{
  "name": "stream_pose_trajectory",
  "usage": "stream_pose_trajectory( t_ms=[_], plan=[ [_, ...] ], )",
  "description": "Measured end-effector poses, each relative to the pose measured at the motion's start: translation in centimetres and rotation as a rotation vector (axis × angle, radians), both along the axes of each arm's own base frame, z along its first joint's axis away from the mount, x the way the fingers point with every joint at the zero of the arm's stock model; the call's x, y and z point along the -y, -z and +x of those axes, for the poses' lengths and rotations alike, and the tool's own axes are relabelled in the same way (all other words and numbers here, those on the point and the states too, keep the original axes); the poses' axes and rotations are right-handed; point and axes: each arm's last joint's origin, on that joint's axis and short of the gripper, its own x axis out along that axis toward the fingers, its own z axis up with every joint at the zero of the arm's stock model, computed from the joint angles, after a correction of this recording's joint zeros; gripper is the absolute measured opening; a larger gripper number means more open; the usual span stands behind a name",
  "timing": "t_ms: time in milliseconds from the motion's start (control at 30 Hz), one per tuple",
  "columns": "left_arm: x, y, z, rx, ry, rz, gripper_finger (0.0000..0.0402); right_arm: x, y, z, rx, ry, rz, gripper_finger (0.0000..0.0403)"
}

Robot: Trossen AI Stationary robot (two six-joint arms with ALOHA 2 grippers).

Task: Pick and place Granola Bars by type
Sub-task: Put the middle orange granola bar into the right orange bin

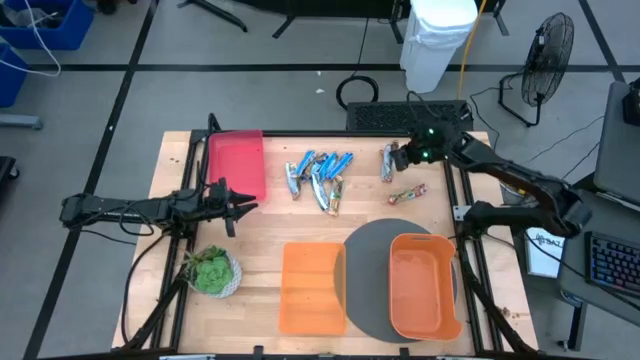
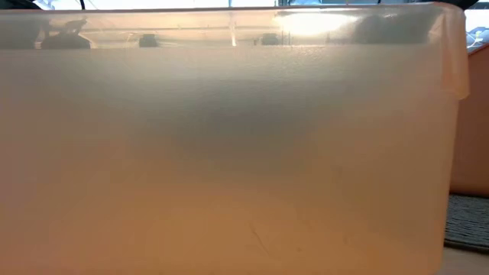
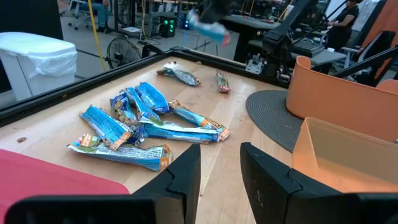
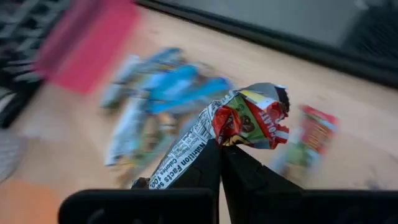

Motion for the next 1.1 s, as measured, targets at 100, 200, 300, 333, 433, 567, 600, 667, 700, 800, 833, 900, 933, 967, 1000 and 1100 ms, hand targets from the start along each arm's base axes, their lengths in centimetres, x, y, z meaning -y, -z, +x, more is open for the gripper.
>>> stream_pose_trajectory(
  t_ms=[100, 200, 300, 333, 433, 567, 600, 667, 700, 800, 833, 900, 933, 967, 1000, 1100],
  plan=[
    [0.0, 0.0, 0.0, 0.000, 0.000, 0.000, 0.0118, -2.2, -1.5, 0.3, 0.059, -0.089, -0.056, 0.0000],
    [0.0, 0.0, 0.0, 0.000, 0.000, 0.000, 0.0118, -4.5, -2.8, 0.4, 0.119, -0.183, -0.092, 0.0000],
    [0.0, 0.0, 0.0, 0.000, 0.000, 0.000, 0.0118, -6.8, -3.7, 0.5, 0.168, -0.288, -0.118, 0.0000],
    [0.0, 0.0, 0.0, 0.000, 0.000, 0.000, 0.0118, -7.4, -3.9, 0.6, 0.182, -0.323, -0.123, 0.0000],
    [0.0, 0.0, 0.0, 0.000, 0.000, 0.000, 0.0118, -9.4, -4.4, 0.7, 0.220, -0.424, -0.136, 0.0000],
    [0.0, 0.0, 0.0, 0.000, 0.000, 0.000, 0.0118, -11.7, -4.9, 1.0, 0.263, -0.569, -0.164, 0.0000],
    [0.0, 0.0, 0.0, 0.000, 0.000, 0.000, 0.0118, -12.2, -5.0, 1.1, 0.273, -0.607, -0.178, 0.0000],
    [0.0, 0.0, 0.0, 0.000, 0.000, 0.000, 0.0118, -13.2, -5.1, 1.3, 0.289, -0.682, -0.210, 0.0000],
    [0.0, 0.0, 0.0, 0.000, 0.000, 0.000, 0.0118, -13.7, -5.1, 1.3, 0.293, -0.716, -0.221, 0.0000],
    [0.0, 0.0, 0.0, 0.000, 0.000, 0.000, 0.0118, -14.9, -5.2, 1.3, 0.304, -0.795, -0.240, 0.0000],
    [0.0, 0.0, 0.0, 0.000, 0.000, 0.000, 0.0118, -15.3, -5.2, 1.3, 0.309, -0.822, -0.248, 0.0000],
    [0.0, 0.0, 0.0, 0.000, 0.000, 0.000, 0.0118, -16.0, -5.3, 1.3, 0.321, -0.879, -0.276, 0.0000],
    [0.0, 0.0, 0.0, 0.001, 0.000, 0.000, 0.0118, -16.4, -5.3, 1.2, 0.325, -0.909, -0.296, 0.0000],
    [0.0, 0.0, 0.0, 0.000, 0.000, 0.000, 0.0118, -16.7, -5.3, 1.1, 0.329, -0.939, -0.318, 0.0000],
    [0.0, 0.0, 0.0, 0.000, 0.000, 0.000, 0.0118, -16.9, -5.4, 0.9, 0.335, -0.962, -0.340, 0.0000],
    [0.0, 0.0, 0.0, 0.000, 0.000, 0.000, 0.0118, -17.1, -5.6, -0.1, 0.322, -0.974, -0.399, 0.0000]
  ],
)
